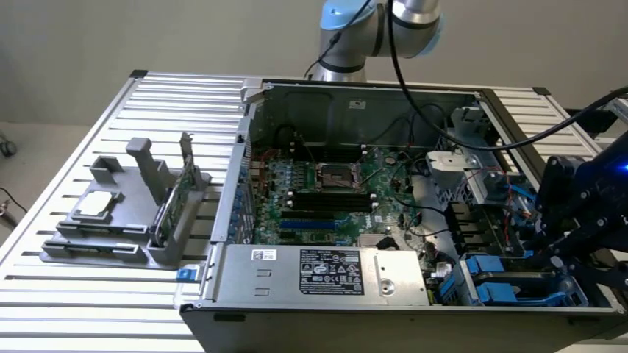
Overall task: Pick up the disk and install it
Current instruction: 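Insert the first disk wire, then insert the second disk wire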
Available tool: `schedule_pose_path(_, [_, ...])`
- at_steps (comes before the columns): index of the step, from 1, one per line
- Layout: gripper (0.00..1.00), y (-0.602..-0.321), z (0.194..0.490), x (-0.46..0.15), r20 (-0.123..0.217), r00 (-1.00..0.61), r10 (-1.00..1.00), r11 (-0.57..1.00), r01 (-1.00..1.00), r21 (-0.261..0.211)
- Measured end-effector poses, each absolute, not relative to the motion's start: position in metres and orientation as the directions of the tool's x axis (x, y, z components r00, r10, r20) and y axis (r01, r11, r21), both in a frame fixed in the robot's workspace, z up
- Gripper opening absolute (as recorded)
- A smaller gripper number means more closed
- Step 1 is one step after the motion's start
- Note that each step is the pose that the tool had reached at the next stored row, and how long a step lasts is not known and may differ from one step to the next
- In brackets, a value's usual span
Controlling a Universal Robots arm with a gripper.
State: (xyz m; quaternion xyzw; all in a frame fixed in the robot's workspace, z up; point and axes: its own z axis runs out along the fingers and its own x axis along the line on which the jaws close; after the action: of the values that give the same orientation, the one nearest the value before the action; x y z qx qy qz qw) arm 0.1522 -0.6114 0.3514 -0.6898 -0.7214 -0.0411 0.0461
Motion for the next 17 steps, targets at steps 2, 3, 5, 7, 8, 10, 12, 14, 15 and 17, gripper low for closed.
schedule_pose_path(2, [0.25,-0.613,0.353,0.143,0.123,-0.044,0.991,0.045,0.999,-0.004])
schedule_pose_path(3, [0.25,-0.613,0.354,0.138,0.123,-0.044,0.991,0.045,0.999,-0.003])
schedule_pose_path(5, [0.25,-0.613,0.354,0.129,0.123,-0.044,0.991,0.045,0.999,-0.003])
schedule_pose_path(7, [0.25,-0.613,0.355,0.12,0.123,-0.044,0.991,0.045,0.999,-0.003])
schedule_pose_path(8, [0.25,-0.613,0.355,0.116,0.123,-0.044,0.991,0.045,0.999,-0.003])
schedule_pose_path(10, [0.25,-0.613,0.356,0.109,0.123,-0.044,0.991,0.045,0.999,-0.003])
schedule_pose_path(12, [0.25,-0.613,0.356,0.108,0.123,-0.045,0.991,0.045,0.999,-0.003])
schedule_pose_path(14, [0.25,-0.613,0.356,0.108,0.123,-0.045,0.991,0.046,0.999,-0.003])
schedule_pose_path(15, [0.25,-0.613,0.356,0.108,0.123,-0.045,0.991,0.046,0.999,-0.003])
schedule_pose_path(17, [0.25,-0.613,0.356,0.108,0.123,-0.045,0.991,0.046,0.999,-0.003])
